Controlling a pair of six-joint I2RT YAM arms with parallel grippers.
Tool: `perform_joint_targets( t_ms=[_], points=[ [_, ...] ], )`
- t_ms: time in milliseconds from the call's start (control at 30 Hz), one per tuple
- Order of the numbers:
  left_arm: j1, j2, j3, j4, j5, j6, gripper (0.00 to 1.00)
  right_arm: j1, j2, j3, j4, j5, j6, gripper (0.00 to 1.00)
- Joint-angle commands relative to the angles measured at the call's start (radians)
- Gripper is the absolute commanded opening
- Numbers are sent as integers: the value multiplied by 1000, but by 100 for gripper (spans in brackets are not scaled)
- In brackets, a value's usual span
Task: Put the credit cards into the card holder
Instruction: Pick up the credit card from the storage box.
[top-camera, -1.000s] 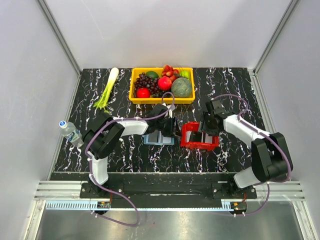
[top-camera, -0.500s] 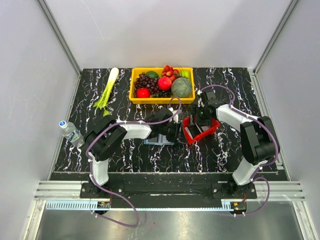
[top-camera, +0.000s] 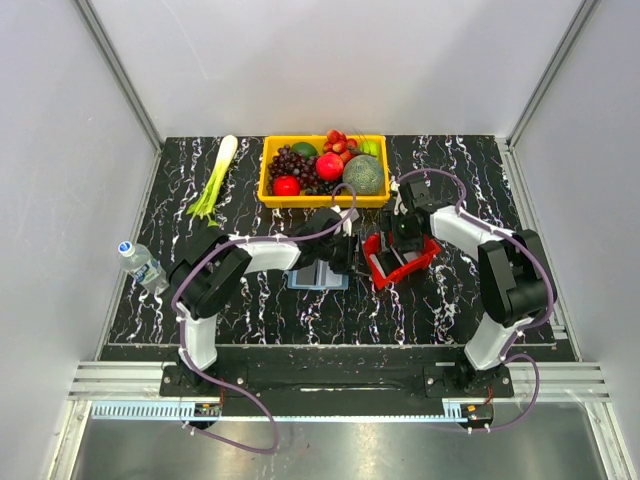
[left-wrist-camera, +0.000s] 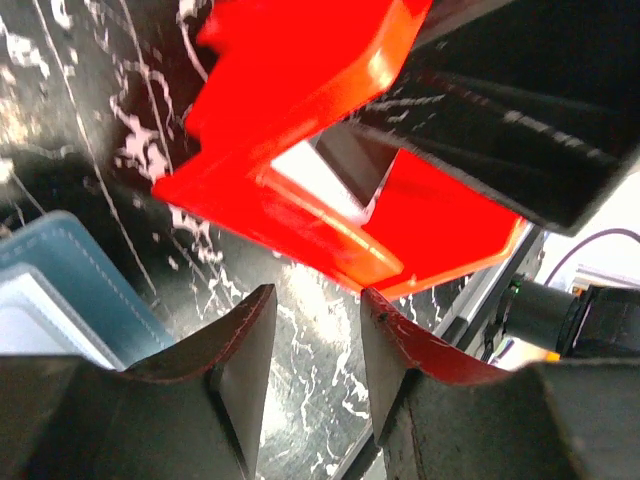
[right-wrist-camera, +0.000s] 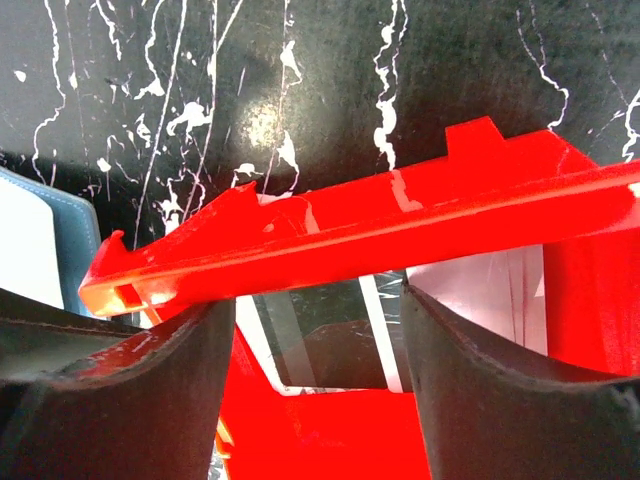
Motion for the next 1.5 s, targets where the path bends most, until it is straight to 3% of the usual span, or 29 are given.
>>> perform_joint_targets(
  t_ms=[0, 267, 367, 500, 667, 767, 967, 1167, 1467],
  points=[
    [21, 28, 74, 19, -16, 2, 43, 9, 79, 14, -120, 26, 6, 67],
    [31, 64, 95, 23, -4, -4, 44, 47, 47, -46, -77, -129, 34, 63],
    [31, 76, 95, 29, 0, -10, 44, 49, 22, -39, -85, -158, 28, 57],
    [32, 71, 89, 28, -4, -11, 44, 49, -67, -26, -74, -121, 48, 57],
    [32, 62, 77, 28, -13, -7, 44, 46, -174, -2, -71, 73, 48, 65],
    [31, 59, 69, 39, -9, -11, 44, 38, -121, 23, -111, 71, 25, 66],
    [35, 56, 71, 40, -10, -10, 44, 38, -56, -11, -145, -76, 69, 63],
    [40, 54, 66, 48, -3, -13, 44, 41, 3, -19, -157, -27, 100, 67],
    [40, 88, 89, 54, 20, -19, 43, 59, 200, 21, -171, -126, 106, 66]
  ],
)
